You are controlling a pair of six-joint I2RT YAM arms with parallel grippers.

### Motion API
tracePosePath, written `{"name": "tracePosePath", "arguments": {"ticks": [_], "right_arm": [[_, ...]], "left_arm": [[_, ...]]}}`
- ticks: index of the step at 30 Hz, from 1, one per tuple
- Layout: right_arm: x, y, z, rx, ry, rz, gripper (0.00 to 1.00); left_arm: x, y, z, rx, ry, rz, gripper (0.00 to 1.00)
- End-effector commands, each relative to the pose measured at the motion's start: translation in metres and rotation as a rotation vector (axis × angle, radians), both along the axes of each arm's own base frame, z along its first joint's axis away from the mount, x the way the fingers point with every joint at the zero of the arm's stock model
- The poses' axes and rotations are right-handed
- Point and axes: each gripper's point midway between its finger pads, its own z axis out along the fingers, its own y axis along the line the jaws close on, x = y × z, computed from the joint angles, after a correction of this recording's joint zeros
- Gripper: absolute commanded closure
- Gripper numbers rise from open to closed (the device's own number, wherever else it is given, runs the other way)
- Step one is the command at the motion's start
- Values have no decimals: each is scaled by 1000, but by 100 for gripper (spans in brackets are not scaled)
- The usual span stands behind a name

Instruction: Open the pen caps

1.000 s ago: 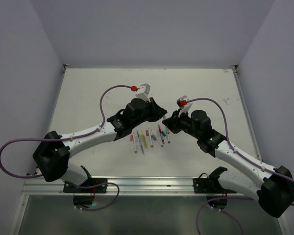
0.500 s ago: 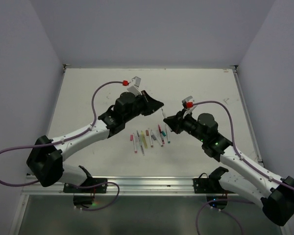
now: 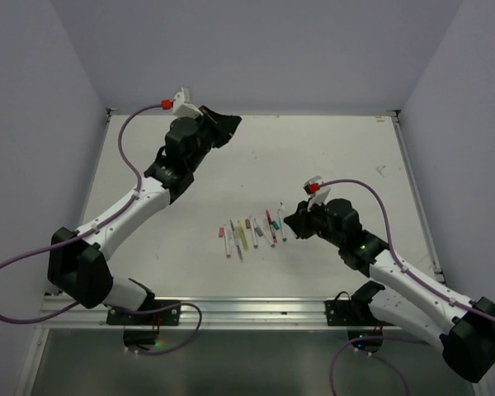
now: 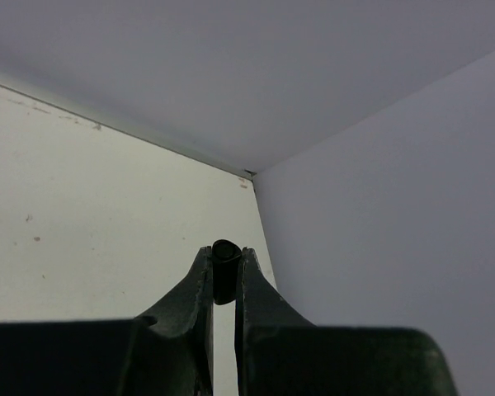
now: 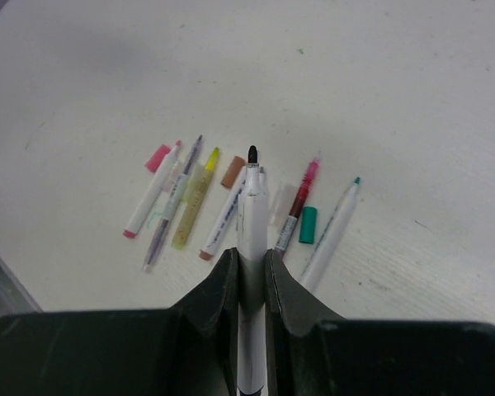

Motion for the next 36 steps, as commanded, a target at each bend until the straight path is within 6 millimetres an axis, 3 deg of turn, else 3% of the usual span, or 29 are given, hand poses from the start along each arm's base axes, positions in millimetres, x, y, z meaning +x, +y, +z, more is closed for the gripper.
{"name": "tracePosePath", "arguments": {"ticks": [1, 3, 4, 6, 9, 12, 15, 18, 22, 36], "right_arm": [[21, -27, -2, -60, 13, -205, 100], [31, -46, -11, -120, 38, -329, 100], [33, -51, -15, -137, 52, -361, 100], [38, -61, -22, -164, 84, -420, 100], [44, -72, -33, -174, 141, -477, 100], [50, -77, -42, -166, 180, -503, 100], [52, -75, -53, -172, 212, -496, 100], [54, -68, -61, -167, 232, -468, 100], [56, -65, -71, -181, 252, -455, 100], [72, -53, -89, -187, 253, -435, 100]], "left_arm": [[-4, -34, -37, 125, 82, -145, 100], [-13, -51, -76, 204, 169, -197, 100], [-27, -70, -87, 247, 180, -255, 100], [-42, -88, -130, 329, 279, -318, 98], [-79, -125, -177, 423, 372, -431, 94], [-95, -141, -214, 478, 442, -477, 93], [-110, -159, -235, 524, 489, -511, 92], [-114, -165, -252, 549, 521, -515, 91], [-119, -175, -259, 554, 536, -520, 86], [-133, -171, -286, 579, 617, -501, 77]]}}
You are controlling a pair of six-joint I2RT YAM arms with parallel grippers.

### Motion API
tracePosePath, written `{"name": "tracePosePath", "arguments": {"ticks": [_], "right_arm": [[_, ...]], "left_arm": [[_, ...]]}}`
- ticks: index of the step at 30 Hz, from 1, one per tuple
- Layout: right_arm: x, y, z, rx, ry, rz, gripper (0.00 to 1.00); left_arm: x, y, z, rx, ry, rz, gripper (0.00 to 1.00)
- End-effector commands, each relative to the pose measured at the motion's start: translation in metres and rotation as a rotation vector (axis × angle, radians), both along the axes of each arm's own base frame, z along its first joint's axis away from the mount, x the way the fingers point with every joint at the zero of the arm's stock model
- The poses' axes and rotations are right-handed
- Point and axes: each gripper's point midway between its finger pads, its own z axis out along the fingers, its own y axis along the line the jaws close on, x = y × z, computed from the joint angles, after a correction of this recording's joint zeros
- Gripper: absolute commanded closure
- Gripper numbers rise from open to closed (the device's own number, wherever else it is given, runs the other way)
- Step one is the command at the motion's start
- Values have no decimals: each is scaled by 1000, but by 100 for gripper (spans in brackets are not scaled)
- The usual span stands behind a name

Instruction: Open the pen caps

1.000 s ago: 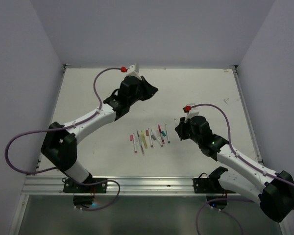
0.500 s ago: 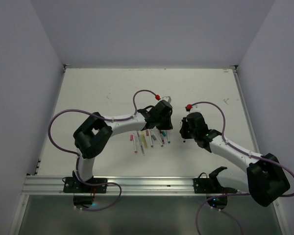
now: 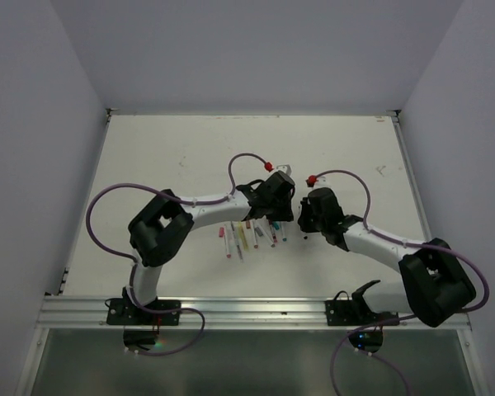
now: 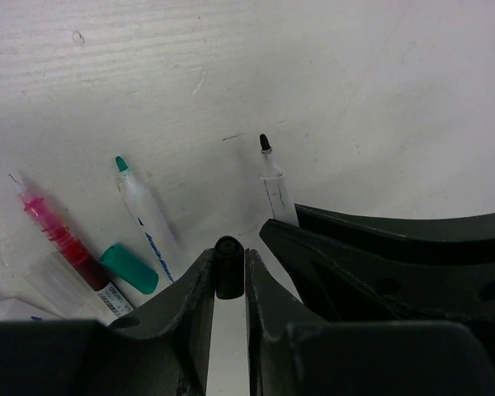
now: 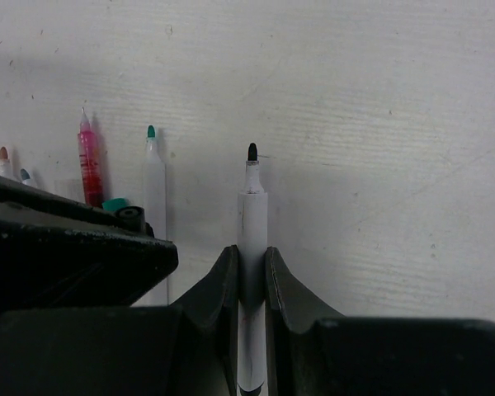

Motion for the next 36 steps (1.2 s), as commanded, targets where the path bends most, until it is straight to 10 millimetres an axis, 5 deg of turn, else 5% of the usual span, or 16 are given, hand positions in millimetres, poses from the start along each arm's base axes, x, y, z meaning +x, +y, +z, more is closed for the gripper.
{"name": "tracePosePath", "arguments": {"ticks": [1, 11, 19, 29, 36], "right_arm": [[23, 14, 16, 47, -68, 6, 100], [27, 19, 0, 40, -45, 27, 100], [31, 25, -15, 28, -15, 57, 100], [29, 39, -18, 63, 10, 124, 76], [26, 31, 13, 72, -30, 83, 57]], "left_arm": [[-4, -2, -6, 4, 16, 19, 77], [-8, 5, -9, 16, 26, 30, 73], [-9, 30, 22, 18, -43, 90, 71], [-4, 94, 89, 58, -236, 235, 63], [-7, 141, 119, 120, -331, 318, 51]]}}
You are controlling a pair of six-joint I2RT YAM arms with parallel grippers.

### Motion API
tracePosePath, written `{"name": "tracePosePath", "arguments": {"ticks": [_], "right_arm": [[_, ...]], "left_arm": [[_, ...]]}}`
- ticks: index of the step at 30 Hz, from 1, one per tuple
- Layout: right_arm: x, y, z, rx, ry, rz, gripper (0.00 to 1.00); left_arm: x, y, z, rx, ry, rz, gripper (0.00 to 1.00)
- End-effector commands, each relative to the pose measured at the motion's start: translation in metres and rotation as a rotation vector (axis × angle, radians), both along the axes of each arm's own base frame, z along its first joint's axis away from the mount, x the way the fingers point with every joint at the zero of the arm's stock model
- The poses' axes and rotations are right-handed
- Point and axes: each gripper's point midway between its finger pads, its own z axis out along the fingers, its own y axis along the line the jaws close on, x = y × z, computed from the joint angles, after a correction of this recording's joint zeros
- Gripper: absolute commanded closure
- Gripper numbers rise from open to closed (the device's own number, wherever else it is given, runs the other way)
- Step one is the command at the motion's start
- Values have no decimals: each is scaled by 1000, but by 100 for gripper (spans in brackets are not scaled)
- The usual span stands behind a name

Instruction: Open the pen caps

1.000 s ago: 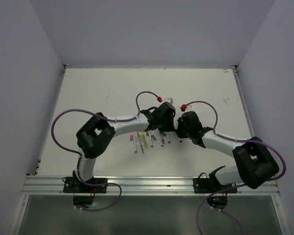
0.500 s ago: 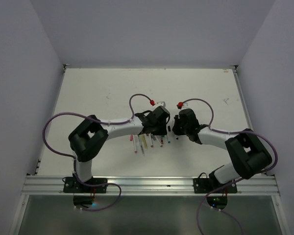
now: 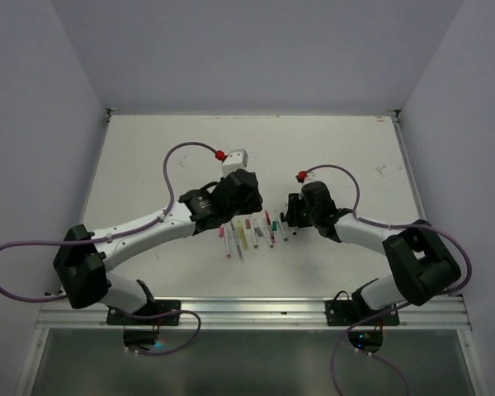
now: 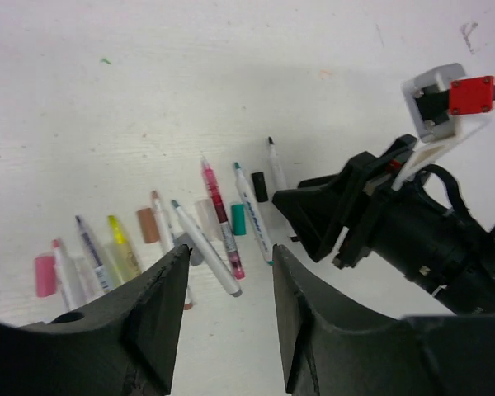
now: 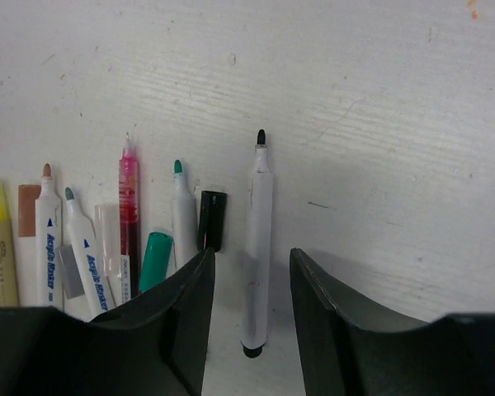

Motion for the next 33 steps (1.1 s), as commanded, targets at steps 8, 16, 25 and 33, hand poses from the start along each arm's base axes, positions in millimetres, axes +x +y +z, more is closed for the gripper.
{"name": "tracePosePath", "arguments": {"ticks": [8, 16, 25, 33], "right_arm": [[-2, -38, 105, -34, -147, -154, 24], [-27, -117, 223, -147, -385, -406, 1], [-86, -174, 308, -148, -618, -474, 2], [-127, -204, 333, -65, -810, -524, 1]], "left_arm": [[-5, 126, 43, 215, -195, 285, 13], [-21, 223, 108, 252, -365, 429, 0], [-64, 290, 158, 248, -519, 488, 0], [-85, 319, 159, 189, -584, 557, 0]]}}
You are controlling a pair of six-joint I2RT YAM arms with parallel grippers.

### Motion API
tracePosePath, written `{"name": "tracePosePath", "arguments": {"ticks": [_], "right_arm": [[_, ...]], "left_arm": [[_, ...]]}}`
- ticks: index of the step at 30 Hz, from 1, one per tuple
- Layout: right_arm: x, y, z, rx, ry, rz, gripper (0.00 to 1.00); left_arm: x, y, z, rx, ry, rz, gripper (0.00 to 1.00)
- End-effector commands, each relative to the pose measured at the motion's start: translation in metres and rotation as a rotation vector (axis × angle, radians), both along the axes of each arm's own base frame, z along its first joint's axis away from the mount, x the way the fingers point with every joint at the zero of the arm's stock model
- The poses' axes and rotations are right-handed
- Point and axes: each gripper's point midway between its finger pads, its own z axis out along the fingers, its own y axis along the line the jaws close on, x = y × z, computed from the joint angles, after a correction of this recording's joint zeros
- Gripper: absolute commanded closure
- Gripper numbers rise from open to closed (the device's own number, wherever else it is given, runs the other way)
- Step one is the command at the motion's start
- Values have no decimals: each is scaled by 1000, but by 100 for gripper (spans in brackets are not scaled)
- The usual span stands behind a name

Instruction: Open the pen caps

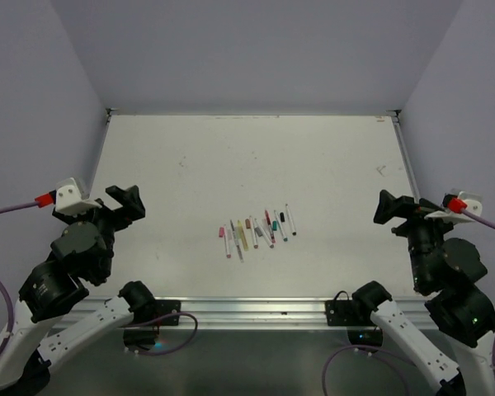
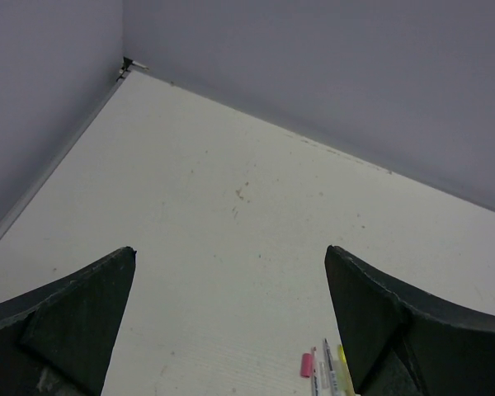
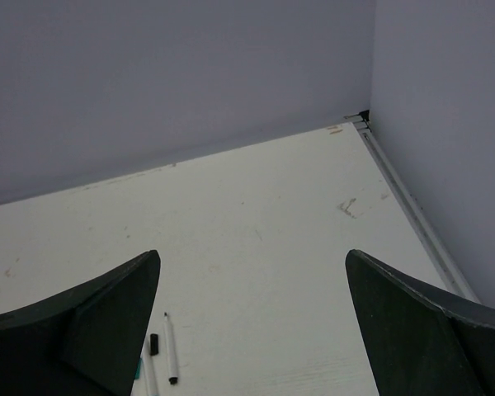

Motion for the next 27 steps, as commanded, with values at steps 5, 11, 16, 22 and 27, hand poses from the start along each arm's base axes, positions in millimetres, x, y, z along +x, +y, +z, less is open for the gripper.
{"name": "tracePosePath", "arguments": {"ticks": [5, 11, 16, 22, 27], "right_arm": [[-10, -19, -10, -57, -38, -65, 2], [-1, -16, -24, -91, -16, -67, 1], [0, -14, -30, -82, -28, -61, 1], [-1, -13, -35, -75, -22, -50, 1], [-2, -12, -36, -65, -20, -49, 1]], "left_arm": [[-6, 24, -25, 28, -24, 99, 0], [-7, 29, -41, 3, -39, 133, 0], [-7, 31, -46, 2, -38, 151, 0], [-6, 29, -50, 6, -32, 146, 0], [-6, 29, -49, 10, -34, 147, 0]]}}
